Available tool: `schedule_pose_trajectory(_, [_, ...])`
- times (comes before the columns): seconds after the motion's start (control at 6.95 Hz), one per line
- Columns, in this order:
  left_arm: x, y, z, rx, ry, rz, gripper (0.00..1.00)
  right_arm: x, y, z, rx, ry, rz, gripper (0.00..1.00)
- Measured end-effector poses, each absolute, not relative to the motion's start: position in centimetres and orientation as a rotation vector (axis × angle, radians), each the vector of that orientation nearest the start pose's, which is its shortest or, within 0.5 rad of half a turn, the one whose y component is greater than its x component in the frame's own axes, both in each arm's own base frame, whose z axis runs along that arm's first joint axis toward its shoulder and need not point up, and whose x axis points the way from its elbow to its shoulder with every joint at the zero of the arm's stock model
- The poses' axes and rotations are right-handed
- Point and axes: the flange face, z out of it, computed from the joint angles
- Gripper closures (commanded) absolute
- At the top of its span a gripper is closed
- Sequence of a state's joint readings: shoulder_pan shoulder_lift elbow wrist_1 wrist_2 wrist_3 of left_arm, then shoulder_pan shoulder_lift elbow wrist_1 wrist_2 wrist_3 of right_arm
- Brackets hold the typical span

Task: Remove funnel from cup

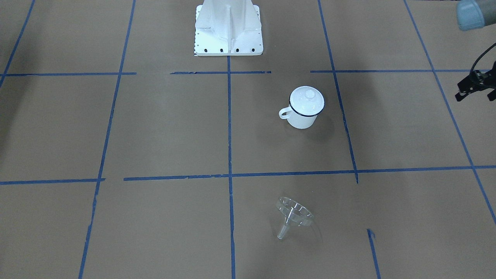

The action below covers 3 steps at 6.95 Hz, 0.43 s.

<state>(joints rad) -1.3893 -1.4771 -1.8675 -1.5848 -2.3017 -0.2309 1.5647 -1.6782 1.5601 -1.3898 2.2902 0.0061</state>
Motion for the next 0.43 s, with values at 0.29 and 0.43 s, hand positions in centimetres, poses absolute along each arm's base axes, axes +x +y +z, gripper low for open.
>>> schedule_pose_trajectory(0.29, [-5.0,-42.2,60.9,0.064,0.751,0.026,0.0,6.5,-44.9,70.0,0.056,-0.72,-0.023,0.0])
schedule_pose_trajectory(0.43, [-6.1,-41.4,61.6,0.063,0.747,0.014,0.0,6.5,-44.9,70.0,0.056,-0.72,-0.023,0.0])
